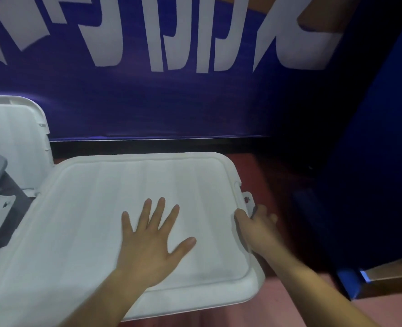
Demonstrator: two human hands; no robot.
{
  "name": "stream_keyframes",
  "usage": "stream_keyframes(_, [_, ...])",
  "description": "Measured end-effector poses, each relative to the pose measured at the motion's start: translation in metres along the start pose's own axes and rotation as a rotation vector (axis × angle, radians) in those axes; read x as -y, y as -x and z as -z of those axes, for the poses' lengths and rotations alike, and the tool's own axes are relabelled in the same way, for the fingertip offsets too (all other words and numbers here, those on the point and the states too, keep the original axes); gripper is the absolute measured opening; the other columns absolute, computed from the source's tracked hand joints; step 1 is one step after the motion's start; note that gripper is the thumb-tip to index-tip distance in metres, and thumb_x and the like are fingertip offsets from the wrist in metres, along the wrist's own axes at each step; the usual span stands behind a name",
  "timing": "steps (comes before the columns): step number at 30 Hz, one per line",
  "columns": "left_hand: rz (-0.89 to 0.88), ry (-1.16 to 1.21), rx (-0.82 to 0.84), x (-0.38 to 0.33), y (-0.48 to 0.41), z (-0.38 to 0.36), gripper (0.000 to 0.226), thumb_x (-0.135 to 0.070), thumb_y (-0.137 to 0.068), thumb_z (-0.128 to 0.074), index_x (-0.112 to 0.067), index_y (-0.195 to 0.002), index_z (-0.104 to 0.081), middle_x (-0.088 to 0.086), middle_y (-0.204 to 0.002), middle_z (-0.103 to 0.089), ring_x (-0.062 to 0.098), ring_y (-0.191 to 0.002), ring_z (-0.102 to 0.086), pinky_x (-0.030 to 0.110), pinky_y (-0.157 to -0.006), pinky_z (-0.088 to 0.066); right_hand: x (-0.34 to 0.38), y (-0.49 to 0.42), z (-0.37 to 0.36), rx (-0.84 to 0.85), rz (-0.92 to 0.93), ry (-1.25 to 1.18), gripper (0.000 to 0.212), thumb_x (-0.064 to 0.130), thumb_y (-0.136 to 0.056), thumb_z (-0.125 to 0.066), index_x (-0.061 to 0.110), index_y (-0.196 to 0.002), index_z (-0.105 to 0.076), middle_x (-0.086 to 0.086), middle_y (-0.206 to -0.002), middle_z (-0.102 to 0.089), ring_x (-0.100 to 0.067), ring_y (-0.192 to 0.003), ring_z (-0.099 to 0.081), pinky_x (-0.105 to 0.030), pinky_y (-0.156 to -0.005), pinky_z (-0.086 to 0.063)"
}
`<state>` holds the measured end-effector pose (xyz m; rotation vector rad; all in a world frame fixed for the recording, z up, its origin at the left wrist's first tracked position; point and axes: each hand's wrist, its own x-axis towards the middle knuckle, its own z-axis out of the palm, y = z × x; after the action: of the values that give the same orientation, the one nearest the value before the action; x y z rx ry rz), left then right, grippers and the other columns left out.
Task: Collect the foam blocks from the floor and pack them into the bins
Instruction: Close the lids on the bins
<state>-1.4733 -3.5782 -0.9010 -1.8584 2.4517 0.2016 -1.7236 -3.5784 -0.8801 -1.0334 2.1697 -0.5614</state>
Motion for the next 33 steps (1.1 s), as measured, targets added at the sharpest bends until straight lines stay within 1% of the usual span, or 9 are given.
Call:
stream_keyframes(3, [-0.019, 0.007, 0.011, 0.002, 0.002, 0.001, 0.092, -0.093, -0.071, 0.019, -0.049, -0.151, 0.021, -0.011, -0.16, 0.032, 0.02, -0.147, 0.036, 0.064, -0.118, 0.014, 0.001, 0.004, -0.002, -0.041, 0.05, 0.007, 0.053, 0.04, -0.097, -0.052, 0.013, -0.14, -0.036, -0.004, -0.117, -0.026, -0.02, -0.08, -0.05, -0.032, -0.078, -0.04])
stream_keyframes(7, [-0.022, 0.014, 0.021, 0.003, 0.001, 0.0, 0.088, -0.093, -0.072, 0.019, -0.052, -0.149, 0.025, -0.014, -0.16, 0.034, 0.017, -0.145, 0.039, 0.063, -0.118, 0.016, 0.0, 0.008, -0.016, -0.088, 0.094, 0.019, 0.072, 0.042, -0.099, -0.052, 0.017, -0.156, -0.016, -0.011, -0.13, -0.027, -0.039, -0.114, -0.051, -0.04, -0.097, -0.045])
stream_keyframes(10, [-0.008, 0.028, 0.022, 0.002, -0.001, 0.0, 0.086, -0.09, -0.076, 0.015, -0.051, -0.152, 0.021, -0.015, -0.161, 0.033, 0.016, -0.146, 0.039, 0.062, -0.118, 0.016, 0.001, 0.003, -0.018, -0.166, 0.052, 0.038, 0.07, 0.05, -0.098, -0.055, 0.001, -0.146, -0.036, -0.021, -0.137, -0.041, -0.039, -0.12, -0.051, -0.039, -0.097, -0.046])
stream_keyframes(13, [-0.001, 0.026, 0.027, 0.001, -0.001, 0.0, 0.085, -0.089, -0.078, 0.015, -0.049, -0.153, 0.022, -0.014, -0.162, 0.032, 0.017, -0.146, 0.038, 0.063, -0.118, 0.016, 0.001, 0.005, -0.017, -0.206, 0.15, 0.037, 0.042, 0.044, -0.099, -0.056, 0.008, -0.121, -0.06, -0.016, -0.118, -0.052, -0.029, -0.095, -0.054, -0.027, -0.085, -0.042])
stream_keyframes(20, [-0.013, 0.04, 0.047, 0.002, -0.001, 0.004, 0.091, -0.088, -0.072, 0.023, -0.047, -0.154, 0.022, -0.013, -0.162, 0.032, 0.019, -0.147, 0.037, 0.064, -0.117, 0.017, 0.003, 0.012, -0.017, -0.227, 0.299, 0.136, 0.042, 0.033, -0.107, -0.044, 0.01, -0.141, -0.051, -0.013, -0.115, -0.071, -0.039, -0.109, -0.065, -0.04, -0.088, -0.052])
stream_keyframes(24, [-0.029, 0.166, -0.016, 0.008, 0.003, 0.013, 0.096, -0.085, -0.074, 0.024, -0.044, -0.158, 0.005, -0.015, -0.165, 0.02, 0.013, -0.152, 0.024, 0.054, -0.122, 0.013, 0.006, 0.012, -0.021, -0.242, 0.266, 0.313, 0.053, 0.035, -0.107, -0.039, 0.013, -0.154, -0.034, -0.023, -0.14, -0.053, -0.041, -0.127, -0.053, -0.046, -0.109, -0.043])
stream_keyframes(27, [0.069, 0.297, -0.16, 0.04, 0.012, 0.031, 0.094, -0.083, -0.078, 0.005, -0.04, -0.159, -0.02, -0.016, -0.168, -0.006, 0.008, -0.155, 0.0, 0.035, -0.125, 0.0, 0.034, 0.028, -0.033, -0.356, 0.448, 0.442, 0.059, 0.042, -0.106, -0.036, 0.027, -0.161, -0.021, -0.018, -0.163, -0.025, -0.037, -0.153, -0.017, -0.05, -0.123, -0.002])
stream_keyframes(30, [0.27, 0.334, -0.265, 0.103, 0.024, 0.037, 0.087, -0.08, -0.085, -0.013, -0.033, -0.156, -0.034, -0.007, -0.165, -0.026, 0.015, -0.153, -0.018, 0.036, -0.124, -0.015, 0.075, 0.067, -0.072, -0.164, 0.679, 0.411, 0.058, 0.048, -0.105, -0.026, 0.031, -0.16, -0.023, -0.009, -0.166, -0.023, -0.031, -0.155, -0.012, -0.052, -0.125, -0.005])
stream_keyframes(33, [0.45, 0.345, -0.255, 0.166, 0.04, 0.031, 0.078, -0.074, -0.093, -0.031, -0.028, -0.156, -0.034, 0.004, -0.163, -0.031, 0.024, -0.151, -0.024, 0.043, -0.122, -0.023, 0.097, 0.102, -0.127, 0.051, 0.809, 0.576, 0.059, 0.054, -0.105, -0.016, 0.039, -0.161, -0.006, -0.003, -0.17, -0.007, -0.029, -0.156, 0.0, -0.051, -0.124, 0.002])
